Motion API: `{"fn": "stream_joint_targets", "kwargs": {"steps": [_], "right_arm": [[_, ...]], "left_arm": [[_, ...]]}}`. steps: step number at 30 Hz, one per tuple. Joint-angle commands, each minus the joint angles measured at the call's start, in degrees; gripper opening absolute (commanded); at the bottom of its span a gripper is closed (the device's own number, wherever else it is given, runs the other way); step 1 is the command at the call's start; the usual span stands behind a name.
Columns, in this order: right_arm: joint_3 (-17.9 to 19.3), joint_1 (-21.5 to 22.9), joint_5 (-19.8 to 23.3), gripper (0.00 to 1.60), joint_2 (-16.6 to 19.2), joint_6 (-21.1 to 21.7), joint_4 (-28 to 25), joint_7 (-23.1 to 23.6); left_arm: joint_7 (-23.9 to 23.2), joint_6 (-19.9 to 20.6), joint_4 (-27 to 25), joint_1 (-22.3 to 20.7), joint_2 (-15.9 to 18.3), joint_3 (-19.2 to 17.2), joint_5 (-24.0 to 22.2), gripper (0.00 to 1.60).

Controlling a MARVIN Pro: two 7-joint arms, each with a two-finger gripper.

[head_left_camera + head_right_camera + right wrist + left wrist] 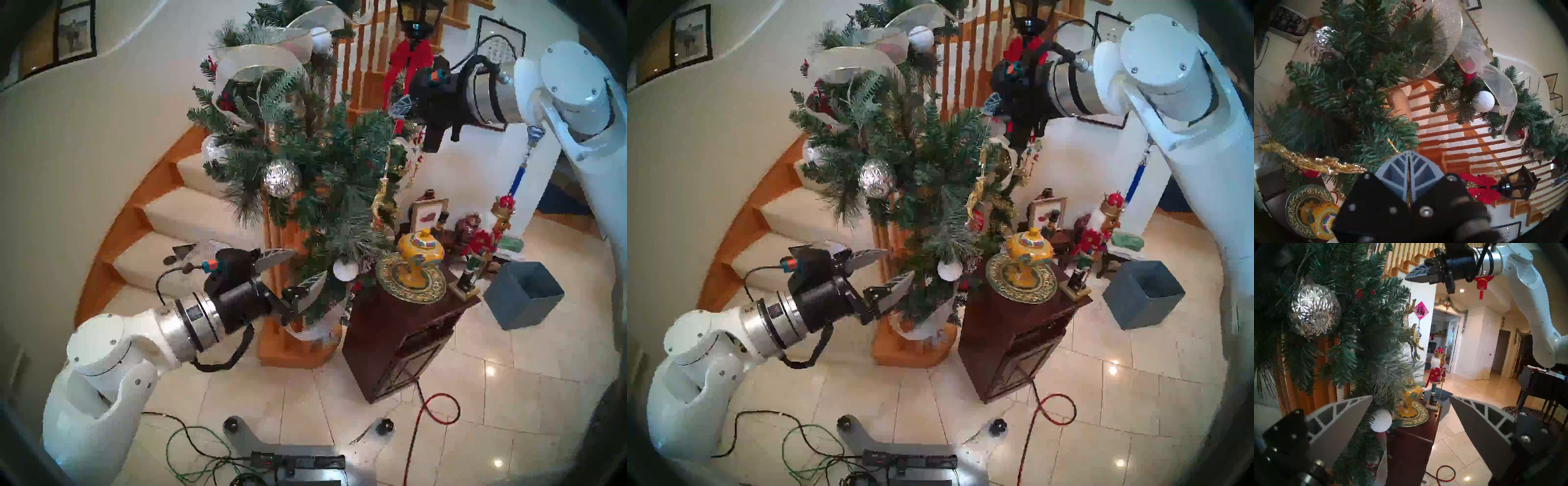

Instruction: Hang the ornament onto the Christmas-tree-style decoration

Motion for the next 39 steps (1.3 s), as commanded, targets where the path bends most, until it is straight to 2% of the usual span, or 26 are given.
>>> {"fn": "stream_joint_targets", "kwargs": {"steps": [1,17,39], "right_arm": [[0.56,0.92,-0.34,0.0,-0.12,-0.06,-0.16,-0.3],[0.04,1.42,-1.04,0.0,0.25,1.61,0.41,1.05],[-1.48,2.98,-2.16,0.0,-2.2,1.04,2.04,2.18]], "left_arm": [[-0.02,-0.1,-0.32,-0.05,-0.03,-0.08,-0.02,1.6],[-0.02,-0.1,-0.32,-0.05,-0.03,-0.08,-0.02,1.6],[-0.02,-0.1,-0.32,-0.05,-0.03,-0.08,-0.02,1.6]]}}
